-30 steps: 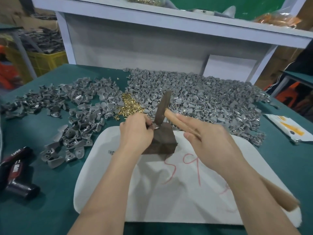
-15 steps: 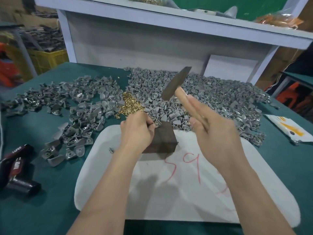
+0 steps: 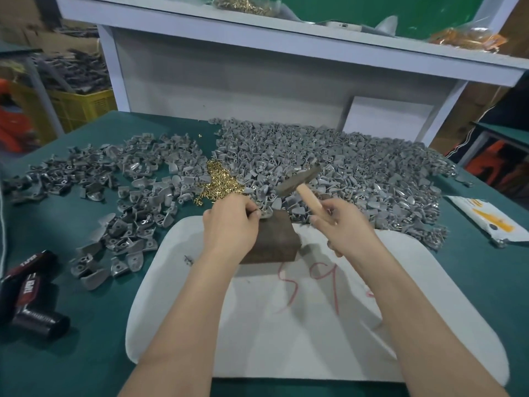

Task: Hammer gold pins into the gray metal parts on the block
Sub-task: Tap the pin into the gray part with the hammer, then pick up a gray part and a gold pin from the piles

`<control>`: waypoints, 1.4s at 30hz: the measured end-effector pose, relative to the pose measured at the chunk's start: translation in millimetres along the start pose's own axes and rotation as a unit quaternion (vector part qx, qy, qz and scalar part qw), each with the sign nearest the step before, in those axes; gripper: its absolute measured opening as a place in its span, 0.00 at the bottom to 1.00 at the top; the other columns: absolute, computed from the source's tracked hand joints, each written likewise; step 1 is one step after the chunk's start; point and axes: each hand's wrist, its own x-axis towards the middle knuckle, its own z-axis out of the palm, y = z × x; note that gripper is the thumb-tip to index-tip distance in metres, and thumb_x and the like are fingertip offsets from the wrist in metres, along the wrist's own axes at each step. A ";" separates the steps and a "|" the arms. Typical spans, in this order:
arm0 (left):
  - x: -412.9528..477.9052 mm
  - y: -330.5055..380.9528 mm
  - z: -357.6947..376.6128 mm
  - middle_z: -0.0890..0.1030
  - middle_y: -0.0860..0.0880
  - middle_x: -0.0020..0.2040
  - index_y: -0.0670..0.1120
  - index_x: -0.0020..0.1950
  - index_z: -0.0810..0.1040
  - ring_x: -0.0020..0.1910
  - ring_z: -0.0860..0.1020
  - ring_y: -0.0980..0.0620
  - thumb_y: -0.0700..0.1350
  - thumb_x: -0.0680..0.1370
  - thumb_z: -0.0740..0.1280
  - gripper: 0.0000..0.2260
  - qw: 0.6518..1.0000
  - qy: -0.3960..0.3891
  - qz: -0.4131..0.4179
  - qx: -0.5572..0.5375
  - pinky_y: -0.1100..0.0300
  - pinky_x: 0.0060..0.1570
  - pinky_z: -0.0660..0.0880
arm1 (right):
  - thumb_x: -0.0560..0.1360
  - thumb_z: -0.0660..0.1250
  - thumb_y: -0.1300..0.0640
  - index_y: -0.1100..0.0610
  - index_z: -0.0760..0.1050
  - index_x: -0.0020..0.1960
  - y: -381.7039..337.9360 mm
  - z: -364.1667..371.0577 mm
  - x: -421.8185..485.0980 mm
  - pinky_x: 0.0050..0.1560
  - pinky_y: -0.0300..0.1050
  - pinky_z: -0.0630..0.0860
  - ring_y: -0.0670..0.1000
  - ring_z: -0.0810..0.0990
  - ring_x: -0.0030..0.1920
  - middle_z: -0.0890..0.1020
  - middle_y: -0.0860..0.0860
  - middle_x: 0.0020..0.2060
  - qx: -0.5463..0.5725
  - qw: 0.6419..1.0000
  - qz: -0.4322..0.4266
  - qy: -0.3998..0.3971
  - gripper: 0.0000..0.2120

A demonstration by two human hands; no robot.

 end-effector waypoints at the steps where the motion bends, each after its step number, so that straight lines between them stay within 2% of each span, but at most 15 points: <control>1: 0.3 -0.5 -0.1 0.83 0.50 0.48 0.49 0.43 0.81 0.53 0.78 0.47 0.43 0.78 0.66 0.06 1.000 0.002 0.000 -0.003 0.48 0.59 0.72 | 0.74 0.67 0.52 0.50 0.74 0.57 3.2 1.5 2.4 0.27 0.44 0.72 0.52 0.74 0.26 0.78 0.48 0.35 0.000 1.000 0.013 -0.015 0.12; 4: 0.2 -0.7 -0.4 0.83 0.51 0.47 0.49 0.44 0.82 0.53 0.78 0.46 0.43 0.78 0.66 0.06 1.000 0.005 0.001 -0.007 0.48 0.59 0.72 | 0.73 0.69 0.49 0.50 0.77 0.54 4.3 1.3 3.7 0.35 0.46 0.75 0.49 0.77 0.31 0.79 0.46 0.33 -0.105 0.994 0.010 -0.024 0.11; 8: 0.7 -1.0 -0.2 0.81 0.51 0.46 0.51 0.44 0.80 0.53 0.78 0.47 0.44 0.78 0.66 0.05 1.000 0.007 0.012 -0.023 0.47 0.58 0.72 | 0.74 0.65 0.40 0.50 0.75 0.60 -7.7 1.3 -1.6 0.51 0.48 0.75 0.52 0.77 0.49 0.77 0.51 0.51 -0.147 0.986 -0.041 0.061 0.20; 10: 1.2 -1.3 0.3 0.79 0.52 0.43 0.51 0.43 0.79 0.51 0.78 0.46 0.43 0.78 0.66 0.05 0.998 0.014 0.030 -0.044 0.47 0.57 0.72 | 0.74 0.64 0.39 0.48 0.73 0.64 -25.7 4.9 -4.8 0.48 0.43 0.70 0.48 0.75 0.48 0.77 0.49 0.50 -0.105 0.985 -0.108 0.082 0.21; 14: 4.1 -2.8 1.7 0.78 0.50 0.49 0.46 0.50 0.81 0.50 0.78 0.47 0.41 0.77 0.66 0.05 0.992 0.049 0.077 -0.085 0.56 0.55 0.72 | 0.76 0.65 0.52 0.49 0.77 0.53 -66.3 25.6 -1.3 0.44 0.49 0.77 0.48 0.78 0.35 0.82 0.49 0.37 0.050 0.987 -0.129 -0.078 0.06; 16: 5.7 -4.3 -0.4 0.75 0.50 0.55 0.46 0.57 0.79 0.53 0.76 0.49 0.43 0.78 0.65 0.09 0.986 0.094 0.077 -0.114 0.61 0.55 0.70 | 0.77 0.64 0.56 0.52 0.76 0.50 -78.1 29.5 11.9 0.39 0.46 0.79 0.46 0.79 0.32 0.81 0.48 0.37 0.122 0.985 -0.117 -0.035 0.04; 18: 7.4 -6.0 -3.3 0.71 0.51 0.61 0.47 0.62 0.76 0.58 0.74 0.50 0.45 0.78 0.65 0.13 0.973 0.149 0.051 -0.168 0.57 0.62 0.69 | 0.78 0.63 0.57 0.51 0.72 0.59 -85.7 22.3 34.0 0.35 0.35 0.76 0.44 0.79 0.35 0.80 0.50 0.48 0.164 0.980 -0.082 0.079 0.11; 21: 9.1 -6.6 -6.8 0.67 0.53 0.62 0.48 0.60 0.75 0.58 0.73 0.55 0.44 0.79 0.64 0.10 0.943 0.212 -0.010 -0.256 0.61 0.62 0.69 | 0.78 0.63 0.54 0.44 0.49 0.76 -90.8 14.0 66.8 0.60 0.52 0.75 0.57 0.71 0.65 0.59 0.59 0.73 0.024 0.994 0.025 0.100 0.33; 23: 11.2 -7.2 -9.6 0.66 0.53 0.61 0.50 0.57 0.73 0.52 0.73 0.62 0.43 0.79 0.62 0.08 0.917 0.244 -0.046 -0.311 0.73 0.52 0.68 | 0.77 0.63 0.53 0.43 0.46 0.76 -98.8 29.9 70.0 0.70 0.57 0.63 0.62 0.58 0.73 0.50 0.60 0.76 -0.108 0.992 -0.017 0.062 0.35; 26: 14.0 -12.5 -14.0 0.67 0.52 0.60 0.52 0.54 0.72 0.49 0.73 0.63 0.41 0.79 0.61 0.08 0.867 0.291 -0.097 -0.392 0.72 0.47 0.68 | 0.77 0.63 0.56 0.48 0.68 0.69 -119.8 76.8 57.4 0.58 0.44 0.73 0.52 0.77 0.59 0.75 0.53 0.64 -0.112 0.968 -0.222 -0.023 0.21; 29: 14.7 -16.1 -18.4 0.68 0.49 0.62 0.55 0.50 0.70 0.53 0.75 0.53 0.39 0.79 0.60 0.10 0.823 0.321 -0.134 -0.449 0.56 0.53 0.74 | 0.76 0.61 0.55 0.47 0.76 0.60 -140.6 121.5 49.9 0.54 0.46 0.75 0.54 0.78 0.55 0.81 0.51 0.56 -0.203 0.919 -0.298 -0.158 0.14; 31: 15.2 -18.1 -20.3 0.69 0.46 0.63 0.56 0.50 0.69 0.56 0.75 0.47 0.38 0.78 0.59 0.11 0.809 0.335 -0.151 -0.458 0.49 0.58 0.74 | 0.77 0.59 0.54 0.51 0.76 0.56 -150.5 138.3 51.5 0.54 0.51 0.75 0.57 0.76 0.56 0.80 0.53 0.54 -0.255 0.896 -0.299 -0.209 0.11; 36: 17.7 -21.6 -18.8 0.71 0.43 0.63 0.56 0.49 0.69 0.58 0.75 0.43 0.40 0.79 0.59 0.09 0.796 0.323 -0.181 -0.480 0.45 0.59 0.74 | 0.77 0.57 0.55 0.55 0.75 0.49 -158.1 148.5 58.0 0.52 0.52 0.76 0.57 0.78 0.51 0.81 0.55 0.50 -0.219 0.921 -0.249 -0.203 0.09; 39: 17.8 -22.8 -17.0 0.71 0.45 0.63 0.57 0.48 0.69 0.58 0.75 0.48 0.40 0.79 0.59 0.11 0.796 0.314 -0.177 -0.487 0.52 0.57 0.74 | 0.75 0.61 0.60 0.58 0.76 0.51 -155.2 145.6 61.0 0.48 0.50 0.76 0.55 0.79 0.47 0.81 0.54 0.47 -0.172 0.942 -0.227 -0.177 0.07; 42: 20.4 -24.8 -14.5 0.71 0.47 0.63 0.54 0.53 0.70 0.52 0.75 0.56 0.38 0.78 0.59 0.11 0.799 0.308 -0.157 -0.491 0.68 0.48 0.72 | 0.76 0.66 0.60 0.57 0.77 0.56 -150.6 124.5 59.7 0.47 0.44 0.74 0.48 0.77 0.45 0.78 0.49 0.47 0.016 0.976 -0.167 -0.139 0.09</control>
